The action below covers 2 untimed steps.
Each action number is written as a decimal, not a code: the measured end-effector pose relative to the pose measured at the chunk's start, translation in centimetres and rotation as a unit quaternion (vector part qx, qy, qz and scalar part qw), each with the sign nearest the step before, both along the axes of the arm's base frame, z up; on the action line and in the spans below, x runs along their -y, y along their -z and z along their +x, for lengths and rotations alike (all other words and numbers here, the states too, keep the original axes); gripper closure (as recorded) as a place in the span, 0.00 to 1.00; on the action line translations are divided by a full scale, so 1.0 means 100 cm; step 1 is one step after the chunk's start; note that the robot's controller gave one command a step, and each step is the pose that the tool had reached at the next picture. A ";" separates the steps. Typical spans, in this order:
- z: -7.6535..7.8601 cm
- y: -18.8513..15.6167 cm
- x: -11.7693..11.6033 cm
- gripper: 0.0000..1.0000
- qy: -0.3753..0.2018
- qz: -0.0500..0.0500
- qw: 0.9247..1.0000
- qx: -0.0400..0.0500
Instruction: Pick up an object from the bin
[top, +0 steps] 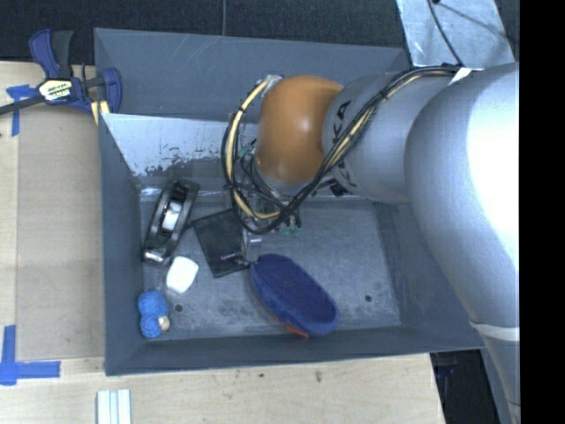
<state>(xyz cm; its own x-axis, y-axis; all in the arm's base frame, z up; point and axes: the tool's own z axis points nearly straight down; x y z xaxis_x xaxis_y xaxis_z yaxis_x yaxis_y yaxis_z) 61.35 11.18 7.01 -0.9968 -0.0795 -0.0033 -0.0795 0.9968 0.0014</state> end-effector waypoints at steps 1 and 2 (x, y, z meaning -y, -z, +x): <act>0.001 -0.002 0.000 1.00 0.000 0.000 1.000 0.002; 0.004 -0.084 0.000 1.00 0.001 0.000 1.000 0.005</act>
Offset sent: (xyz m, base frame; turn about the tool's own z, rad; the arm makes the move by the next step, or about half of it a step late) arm 0.0000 0.0000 0.0000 0.0000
